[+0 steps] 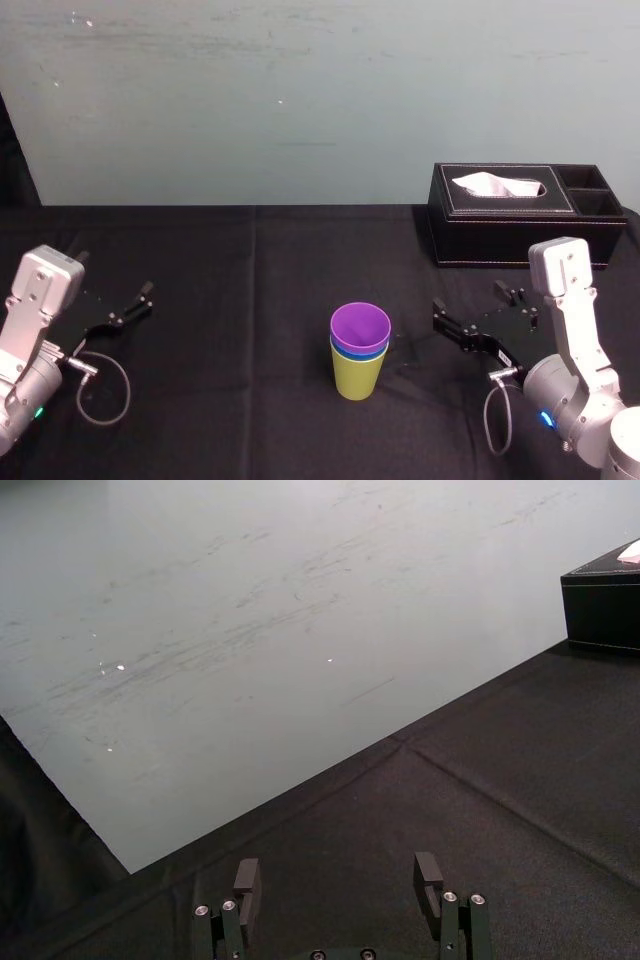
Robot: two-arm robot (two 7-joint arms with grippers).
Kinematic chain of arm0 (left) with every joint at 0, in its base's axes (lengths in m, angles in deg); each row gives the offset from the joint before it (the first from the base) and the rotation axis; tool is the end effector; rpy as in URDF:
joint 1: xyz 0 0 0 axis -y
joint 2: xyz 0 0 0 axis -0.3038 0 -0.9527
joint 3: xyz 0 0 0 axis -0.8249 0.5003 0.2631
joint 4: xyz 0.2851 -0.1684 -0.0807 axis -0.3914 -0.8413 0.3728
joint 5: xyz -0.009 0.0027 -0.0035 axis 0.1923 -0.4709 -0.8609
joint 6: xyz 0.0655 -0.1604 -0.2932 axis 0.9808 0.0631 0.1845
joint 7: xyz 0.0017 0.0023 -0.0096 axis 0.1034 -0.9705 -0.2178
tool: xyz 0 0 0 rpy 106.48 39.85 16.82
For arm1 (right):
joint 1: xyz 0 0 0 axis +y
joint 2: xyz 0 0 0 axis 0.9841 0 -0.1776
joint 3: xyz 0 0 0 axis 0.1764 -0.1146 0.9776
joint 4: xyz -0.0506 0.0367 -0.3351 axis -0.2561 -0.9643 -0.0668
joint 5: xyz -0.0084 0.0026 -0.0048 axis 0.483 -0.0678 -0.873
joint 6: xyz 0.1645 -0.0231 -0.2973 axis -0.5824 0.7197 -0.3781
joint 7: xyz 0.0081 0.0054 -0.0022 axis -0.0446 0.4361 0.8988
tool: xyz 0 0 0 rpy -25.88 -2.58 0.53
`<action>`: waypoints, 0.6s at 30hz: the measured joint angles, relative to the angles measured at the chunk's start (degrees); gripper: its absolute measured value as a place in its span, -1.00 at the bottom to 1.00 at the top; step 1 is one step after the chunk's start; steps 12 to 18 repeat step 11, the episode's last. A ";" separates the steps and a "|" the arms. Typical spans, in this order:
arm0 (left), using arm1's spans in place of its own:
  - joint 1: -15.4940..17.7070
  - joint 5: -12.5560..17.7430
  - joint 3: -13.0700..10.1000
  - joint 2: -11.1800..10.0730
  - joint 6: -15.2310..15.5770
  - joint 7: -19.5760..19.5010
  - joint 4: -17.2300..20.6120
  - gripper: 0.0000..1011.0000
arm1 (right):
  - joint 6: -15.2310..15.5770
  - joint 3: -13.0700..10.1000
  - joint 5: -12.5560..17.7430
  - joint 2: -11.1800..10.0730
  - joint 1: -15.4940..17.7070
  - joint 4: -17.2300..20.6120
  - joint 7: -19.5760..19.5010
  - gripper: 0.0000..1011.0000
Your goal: Stack the three plastic cups sequentially using one hand.
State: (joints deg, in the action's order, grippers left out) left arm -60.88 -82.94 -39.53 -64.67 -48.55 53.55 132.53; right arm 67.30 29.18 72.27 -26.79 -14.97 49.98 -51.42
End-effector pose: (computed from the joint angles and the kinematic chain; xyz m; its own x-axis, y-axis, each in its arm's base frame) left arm 0.3964 0.1032 -0.3491 0.2924 0.8803 0.3737 -0.9552 0.2875 0.0702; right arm 0.3762 -0.0312 -0.3311 0.2864 -0.9509 0.1170 0.9462 0.2615 -0.1906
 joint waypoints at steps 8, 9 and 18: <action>0.00 0.00 0.00 0.00 0.00 0.00 0.00 0.98 | 0.00 0.00 0.00 0.00 0.00 0.00 0.00 0.98; 0.00 0.00 0.00 0.00 0.00 0.00 0.00 0.98 | 0.00 0.00 0.00 0.00 0.00 0.00 0.00 0.98; 0.00 0.00 0.00 0.00 0.00 0.00 0.00 0.98 | 0.00 0.00 0.00 0.00 0.00 0.00 0.00 0.98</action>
